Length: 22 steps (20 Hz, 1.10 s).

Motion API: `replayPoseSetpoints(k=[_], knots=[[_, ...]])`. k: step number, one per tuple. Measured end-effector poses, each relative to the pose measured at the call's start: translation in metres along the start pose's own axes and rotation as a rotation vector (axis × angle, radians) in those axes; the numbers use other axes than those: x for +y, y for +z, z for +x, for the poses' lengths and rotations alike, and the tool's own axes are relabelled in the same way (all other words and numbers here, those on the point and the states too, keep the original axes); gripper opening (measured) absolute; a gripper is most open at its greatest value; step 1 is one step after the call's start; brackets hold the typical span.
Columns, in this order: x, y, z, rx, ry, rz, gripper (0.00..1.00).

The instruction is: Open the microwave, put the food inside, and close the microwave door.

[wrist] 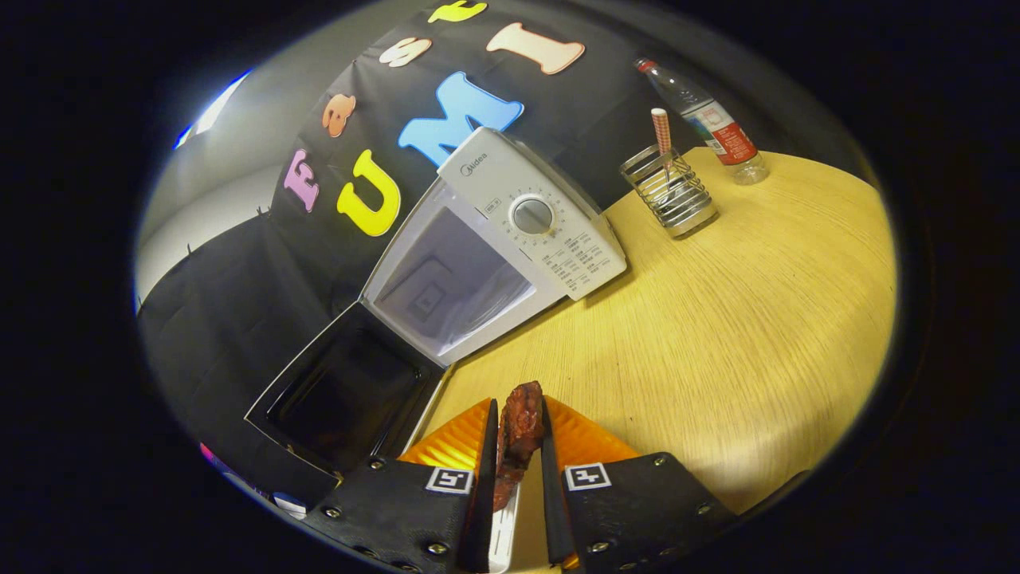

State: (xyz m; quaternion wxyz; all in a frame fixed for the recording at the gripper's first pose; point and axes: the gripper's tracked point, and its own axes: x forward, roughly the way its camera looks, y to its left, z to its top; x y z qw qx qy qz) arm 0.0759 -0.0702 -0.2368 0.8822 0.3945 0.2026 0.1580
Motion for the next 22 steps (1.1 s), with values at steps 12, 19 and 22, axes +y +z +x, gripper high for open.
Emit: replayPoseSetpoints(k=[12,19,22], knots=[[0.018,0.014,0.011,-0.04,-0.019,0.063,0.1],[0.043,0.027,0.014,-0.056,0.008,0.057,0.1],[0.058,0.03,0.018,-0.055,0.042,0.092,0.1]])
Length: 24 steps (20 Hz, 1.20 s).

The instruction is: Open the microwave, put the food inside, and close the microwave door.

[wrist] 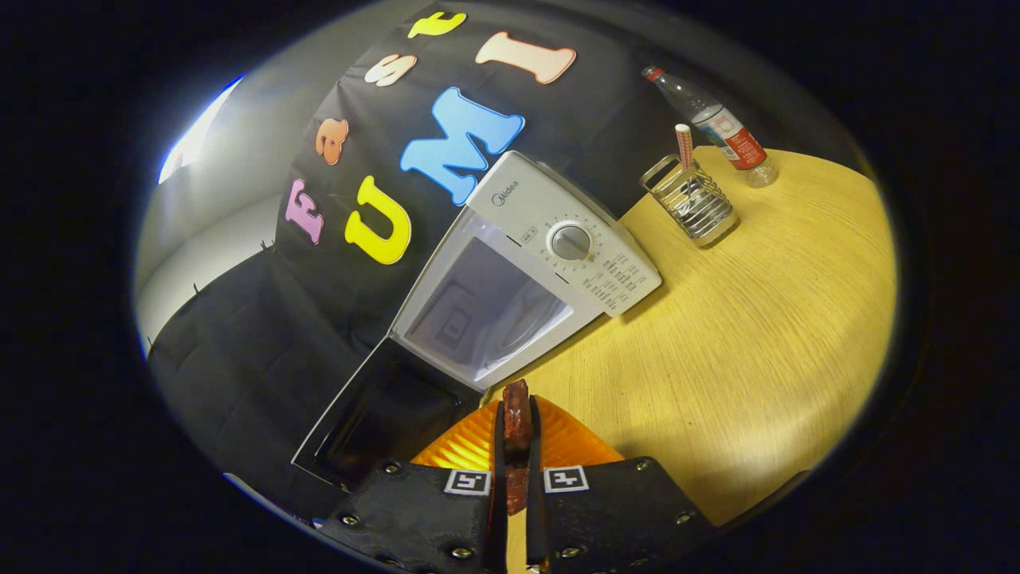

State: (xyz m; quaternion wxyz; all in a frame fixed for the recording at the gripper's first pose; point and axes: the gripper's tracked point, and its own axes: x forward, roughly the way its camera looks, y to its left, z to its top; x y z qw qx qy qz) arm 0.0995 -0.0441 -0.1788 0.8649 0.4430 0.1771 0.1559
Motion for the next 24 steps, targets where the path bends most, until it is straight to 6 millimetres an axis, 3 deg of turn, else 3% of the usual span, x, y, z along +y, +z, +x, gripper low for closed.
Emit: replayPoseSetpoints(k=[5,9,15,24], knots=[[0.031,0.001,0.022,-0.016,0.051,0.039,0.1],[0.053,0.0,0.052,-0.038,0.053,0.024,0.1],[0.079,-0.003,0.118,-0.076,0.03,0.003,0.1],[0.082,0.01,0.219,-0.2,-0.084,-0.029,0.09]])
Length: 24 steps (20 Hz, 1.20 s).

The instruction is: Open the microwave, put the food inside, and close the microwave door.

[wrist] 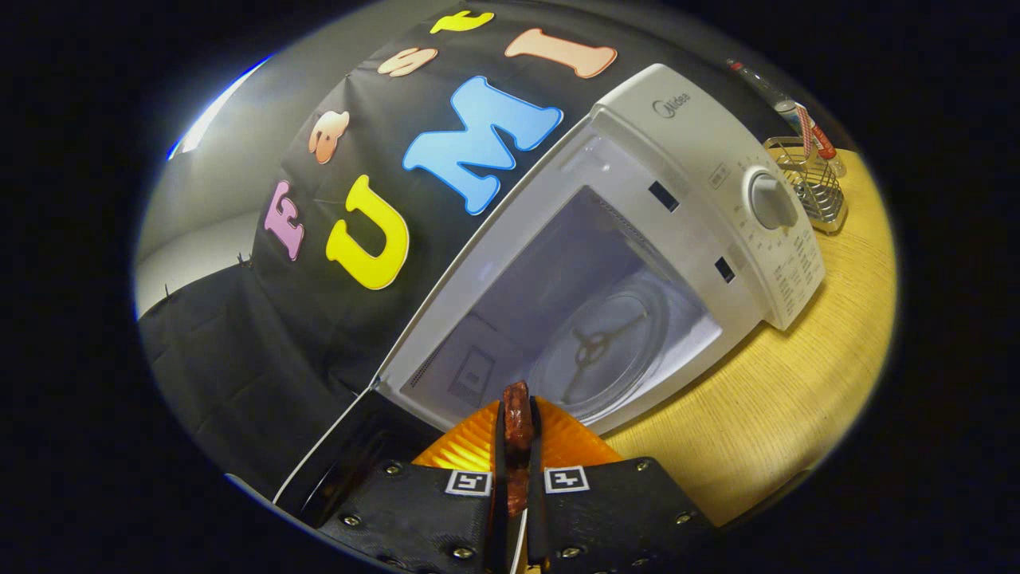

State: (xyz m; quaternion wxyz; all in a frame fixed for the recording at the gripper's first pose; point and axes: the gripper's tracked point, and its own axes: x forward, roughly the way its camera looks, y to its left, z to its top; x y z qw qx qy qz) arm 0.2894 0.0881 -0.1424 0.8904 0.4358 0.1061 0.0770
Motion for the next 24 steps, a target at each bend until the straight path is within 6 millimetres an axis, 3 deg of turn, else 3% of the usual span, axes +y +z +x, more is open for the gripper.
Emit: replayPoseSetpoints(k=[5,10,20,24], knots=[[-0.004,0.003,0.054,-0.029,-0.065,0.029,0.09],[-0.028,0.011,0.092,-0.067,-0.14,0.07,0.09],[-0.052,0.021,0.115,-0.163,-0.168,0.026,0.1],[-0.064,0.016,0.119,-0.168,-0.207,-0.021,0.23]])
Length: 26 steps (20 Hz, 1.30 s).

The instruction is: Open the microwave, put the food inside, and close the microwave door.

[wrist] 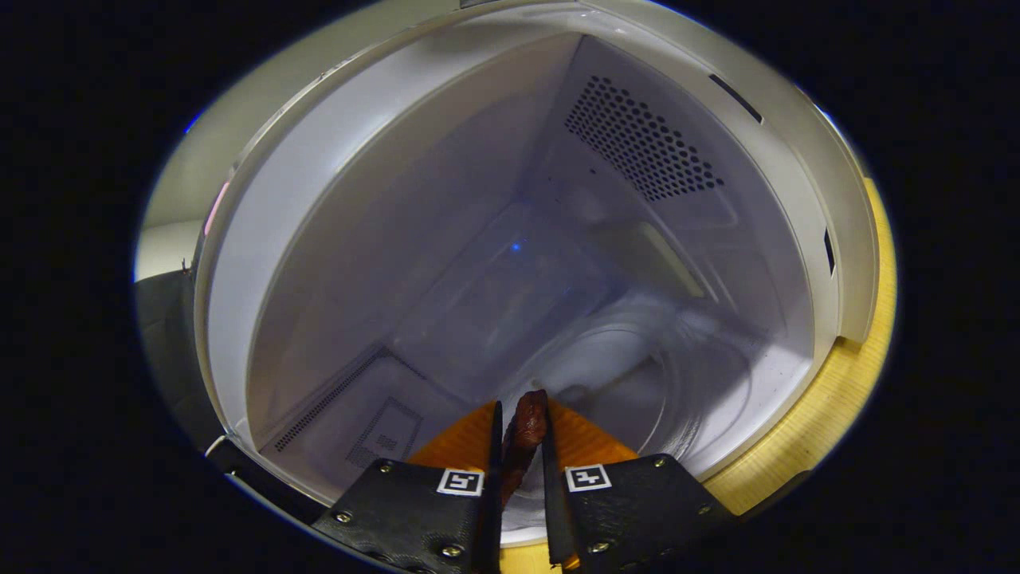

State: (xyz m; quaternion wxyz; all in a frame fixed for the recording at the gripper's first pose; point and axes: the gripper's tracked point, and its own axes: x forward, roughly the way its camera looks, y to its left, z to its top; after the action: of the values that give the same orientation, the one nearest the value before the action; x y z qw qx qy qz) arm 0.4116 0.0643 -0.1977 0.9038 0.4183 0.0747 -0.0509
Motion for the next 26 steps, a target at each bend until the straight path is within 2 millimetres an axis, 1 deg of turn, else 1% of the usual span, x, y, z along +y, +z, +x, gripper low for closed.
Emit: replayPoseSetpoints(k=[1,2,3,4,5,7,10,14,16,19,21,22,23,25,26], knots=[[-0.006,0.0,0.002,-0.003,-0.018,-0.007,0.27],[-0.009,0.0,0.004,-0.006,-0.034,-0.017,0.29],[-0.01,-0.001,0.005,-0.009,-0.034,-0.023,0.33],[-0.004,0.0,0.003,-0.012,-0.007,-0.021,0.34],[0.0,0.002,0.001,-0.016,0.02,-0.027,0.44],[-0.003,-0.001,0.0,-0.016,0.006,-0.05,0.65],[-0.005,0.001,-0.003,-0.026,-0.014,-0.116,0.65],[-0.013,0.01,-0.008,-0.12,-0.083,-0.347,0.65],[-0.023,0.014,-0.01,-0.145,-0.138,-0.479,0.65],[-0.03,0.026,-0.016,-0.195,-0.204,-0.646,0.7],[-0.027,0.031,-0.02,-0.218,-0.21,-0.75,0.71],[-0.022,0.035,-0.021,-0.233,-0.211,-0.795,0.7],[-0.015,0.036,-0.025,-0.237,-0.191,-0.815,0.73],[-0.008,0.034,-0.032,-0.236,-0.169,-0.84,0.73],[-0.003,0.03,-0.039,-0.22,-0.152,-0.856,0.73]])
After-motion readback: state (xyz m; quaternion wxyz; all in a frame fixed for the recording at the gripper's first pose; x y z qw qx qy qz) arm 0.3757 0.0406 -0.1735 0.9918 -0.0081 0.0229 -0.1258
